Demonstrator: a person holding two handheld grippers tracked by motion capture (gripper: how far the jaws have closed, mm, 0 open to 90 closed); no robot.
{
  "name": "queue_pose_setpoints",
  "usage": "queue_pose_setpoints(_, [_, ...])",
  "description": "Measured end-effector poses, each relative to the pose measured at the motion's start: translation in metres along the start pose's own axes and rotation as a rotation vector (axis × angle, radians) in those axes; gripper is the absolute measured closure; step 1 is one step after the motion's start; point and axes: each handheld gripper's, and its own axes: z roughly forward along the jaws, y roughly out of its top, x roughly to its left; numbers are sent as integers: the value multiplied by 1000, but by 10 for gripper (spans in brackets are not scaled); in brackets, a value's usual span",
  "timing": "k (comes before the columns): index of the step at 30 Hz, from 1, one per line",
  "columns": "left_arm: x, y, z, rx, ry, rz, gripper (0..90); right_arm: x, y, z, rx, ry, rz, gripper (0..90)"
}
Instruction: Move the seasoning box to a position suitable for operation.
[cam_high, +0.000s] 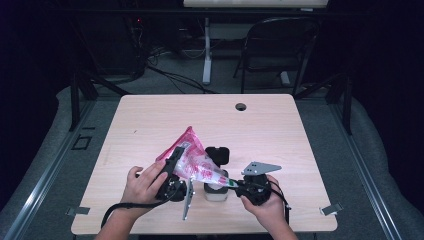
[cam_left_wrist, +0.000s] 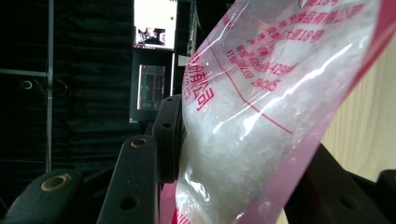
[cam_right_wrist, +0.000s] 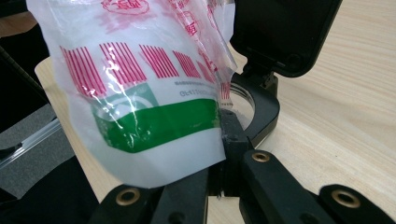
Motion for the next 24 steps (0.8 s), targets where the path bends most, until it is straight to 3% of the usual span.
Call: queue_pose_setpoints(24, [-3, -6, 3, 7, -45, -57, 619, 2, 2, -1, -8, 6, -7, 900])
